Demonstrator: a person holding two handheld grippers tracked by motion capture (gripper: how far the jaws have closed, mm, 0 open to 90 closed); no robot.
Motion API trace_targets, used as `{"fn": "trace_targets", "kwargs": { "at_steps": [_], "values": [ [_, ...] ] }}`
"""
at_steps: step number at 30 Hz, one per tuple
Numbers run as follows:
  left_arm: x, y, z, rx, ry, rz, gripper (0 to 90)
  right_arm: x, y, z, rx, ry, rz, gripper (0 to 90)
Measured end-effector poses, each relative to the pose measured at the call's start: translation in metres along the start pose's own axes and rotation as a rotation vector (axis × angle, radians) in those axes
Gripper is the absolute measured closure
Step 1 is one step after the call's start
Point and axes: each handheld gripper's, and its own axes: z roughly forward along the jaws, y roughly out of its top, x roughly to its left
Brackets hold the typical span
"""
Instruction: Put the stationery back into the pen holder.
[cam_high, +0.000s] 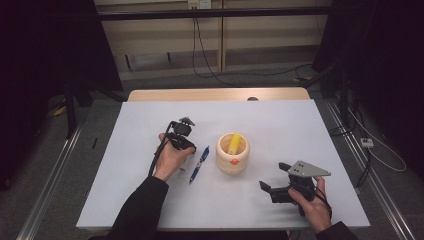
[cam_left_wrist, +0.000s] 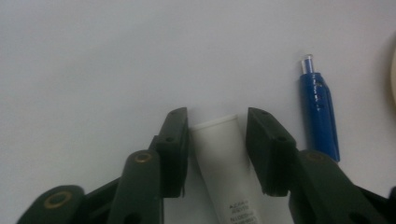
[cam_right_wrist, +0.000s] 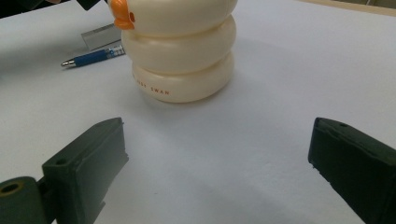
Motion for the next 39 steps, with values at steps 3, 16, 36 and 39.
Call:
{"fn": "trace_targets", "kwargs": {
  "at_steps": [3,16,36,39],
  "values": [
    [0.000,0.001,0.000,0.004,0.000,-0.012,62.2,0.000,0.000,0.000,0.000,0.001,0.002,3.7],
    [-0.003,0.002,0.000,0.016,0.021,-0.047,65.6,0.000,0.000,0.000,-0.004,0.004,0.019,3.6],
    [0.004,-0.002,-0.019,-0.083,-0.077,-0.032,67.2,0.000,0.000,0.000,-0.001,-0.001,0.010,3.6],
    [0.001,-0.002,-0.027,-0.118,-0.089,-0.023,67.3,0.000,0.000,0.000,-0.002,-0.001,0.012,3.6]
  ]
}}
